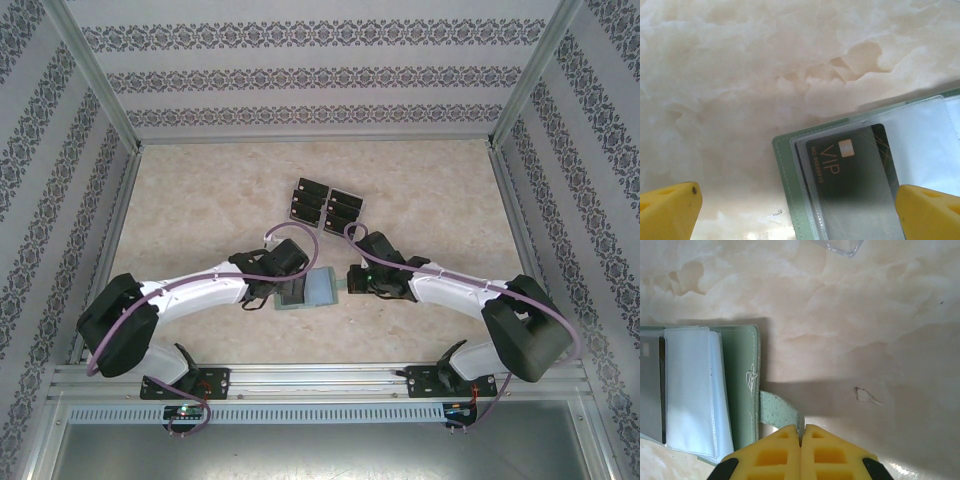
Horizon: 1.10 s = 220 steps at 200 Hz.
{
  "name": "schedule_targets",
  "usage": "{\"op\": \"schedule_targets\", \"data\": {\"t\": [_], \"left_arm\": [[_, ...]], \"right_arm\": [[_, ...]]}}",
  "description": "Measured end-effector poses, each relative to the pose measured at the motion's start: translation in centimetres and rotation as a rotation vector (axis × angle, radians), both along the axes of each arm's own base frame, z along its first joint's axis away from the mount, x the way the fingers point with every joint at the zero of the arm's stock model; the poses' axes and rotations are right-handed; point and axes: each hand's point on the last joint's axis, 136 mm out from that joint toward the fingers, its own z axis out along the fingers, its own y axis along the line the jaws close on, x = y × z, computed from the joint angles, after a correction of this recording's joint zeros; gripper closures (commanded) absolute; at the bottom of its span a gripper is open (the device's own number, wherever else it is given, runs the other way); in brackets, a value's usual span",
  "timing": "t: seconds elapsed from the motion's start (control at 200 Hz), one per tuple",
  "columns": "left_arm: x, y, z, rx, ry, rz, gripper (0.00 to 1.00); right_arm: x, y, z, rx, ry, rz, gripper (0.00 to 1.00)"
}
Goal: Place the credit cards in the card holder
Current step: Move the card holder to the center of the table, then insert the credit card into the card slot.
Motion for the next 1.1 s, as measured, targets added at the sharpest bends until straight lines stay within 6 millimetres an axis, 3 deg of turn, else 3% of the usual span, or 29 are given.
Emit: {"op": "schedule_targets", "data": {"t": [0.265,0.635,1.099], "left_arm": [[0.5,-0.5,-2.0,0.042,0.040,-0.007,0.00],[3.2,-3.3,-1.8,0.017,0.009,-0.027,0.00],[3.7,-2.4,-2.9,0.029,0.026,0.001,0.00]], "right_arm": [[0.1,-0.6,-0.1,-0.009,-0.006,0.028,1.00],[-0.3,-0.8,-0.5,-0.011,0.005,0.035,1.00],[-0.3,-0.8,-0.6,-0.013,0.008,0.035,1.00]]}}
